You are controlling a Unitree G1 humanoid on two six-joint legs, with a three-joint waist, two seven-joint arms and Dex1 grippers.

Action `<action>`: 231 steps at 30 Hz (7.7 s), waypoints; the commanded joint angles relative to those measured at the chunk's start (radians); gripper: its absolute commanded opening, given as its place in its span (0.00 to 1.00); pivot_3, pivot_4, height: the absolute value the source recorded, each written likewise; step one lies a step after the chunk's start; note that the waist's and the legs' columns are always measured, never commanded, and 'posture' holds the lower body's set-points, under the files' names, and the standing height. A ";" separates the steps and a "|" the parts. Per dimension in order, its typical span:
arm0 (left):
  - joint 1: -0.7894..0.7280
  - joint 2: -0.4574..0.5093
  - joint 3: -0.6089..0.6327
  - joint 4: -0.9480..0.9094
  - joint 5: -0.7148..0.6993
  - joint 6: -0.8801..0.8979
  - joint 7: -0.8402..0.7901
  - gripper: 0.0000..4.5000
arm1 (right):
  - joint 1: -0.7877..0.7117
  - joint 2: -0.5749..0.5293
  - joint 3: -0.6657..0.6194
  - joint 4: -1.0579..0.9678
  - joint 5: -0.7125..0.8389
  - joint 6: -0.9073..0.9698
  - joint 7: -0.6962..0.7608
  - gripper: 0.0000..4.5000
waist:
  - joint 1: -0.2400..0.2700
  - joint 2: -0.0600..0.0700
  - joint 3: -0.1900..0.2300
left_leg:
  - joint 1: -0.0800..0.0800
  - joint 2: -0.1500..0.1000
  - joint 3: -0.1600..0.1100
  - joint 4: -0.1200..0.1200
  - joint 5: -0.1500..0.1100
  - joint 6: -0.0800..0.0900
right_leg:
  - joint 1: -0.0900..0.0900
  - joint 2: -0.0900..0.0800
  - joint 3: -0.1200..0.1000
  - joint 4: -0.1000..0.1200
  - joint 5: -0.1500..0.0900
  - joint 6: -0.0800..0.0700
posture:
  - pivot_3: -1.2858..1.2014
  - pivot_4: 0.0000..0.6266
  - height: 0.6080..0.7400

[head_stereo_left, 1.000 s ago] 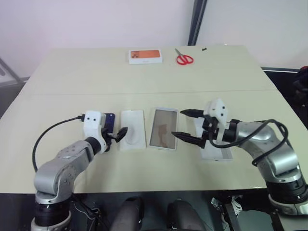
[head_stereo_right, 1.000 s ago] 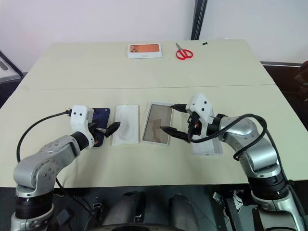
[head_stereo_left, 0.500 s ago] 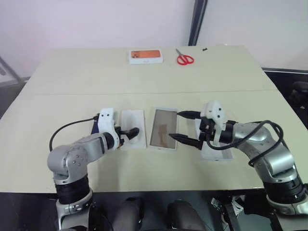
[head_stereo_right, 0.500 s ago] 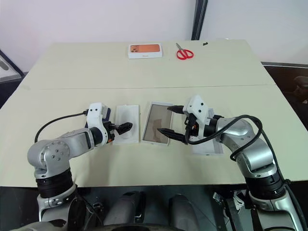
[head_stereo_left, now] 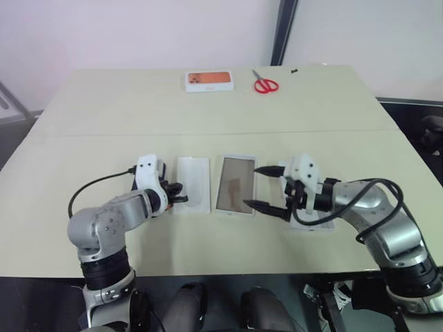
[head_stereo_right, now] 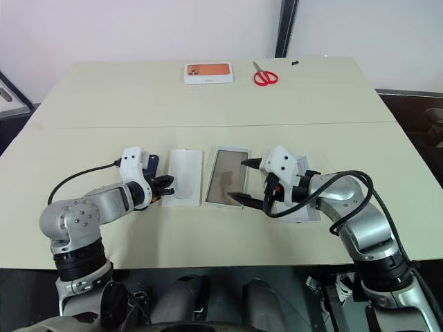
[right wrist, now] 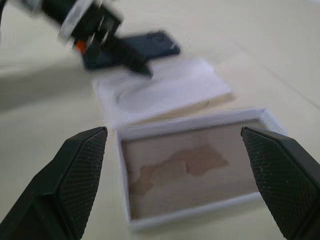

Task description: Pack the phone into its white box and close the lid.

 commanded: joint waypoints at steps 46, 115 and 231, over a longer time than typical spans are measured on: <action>-0.047 -0.165 0.149 -0.171 -0.095 0.130 -0.001 0.00 | -0.168 0.147 0.193 0.070 -0.176 -0.077 0.155 0.72 | 0.001 -0.004 0.002 | 0.000 0.000 0.000 0.001 0.002 -0.004 | 0.000 0.000 0.000 0.000 0.000 0.000 | 0.52 0.24 1.00; 0.766 0.489 -0.004 -0.200 -0.047 -0.965 -0.785 0.87 | -0.460 0.579 0.380 0.522 -0.472 0.228 -0.357 0.01 | -0.028 -0.003 0.002 | 0.001 0.000 0.000 -0.017 0.003 -0.005 | -0.014 -0.001 0.002 -0.003 0.003 -0.005 | 0.52 0.24 1.00; 0.035 0.045 0.376 0.163 -0.450 0.130 0.016 0.01 | -0.564 0.540 0.457 0.313 -0.597 0.304 -0.109 0.00 | -0.025 -0.008 -0.001 | 0.000 0.000 -0.001 -0.014 0.009 -0.015 | -0.017 0.000 0.000 0.010 0.003 -0.005 | 0.52 0.24 1.00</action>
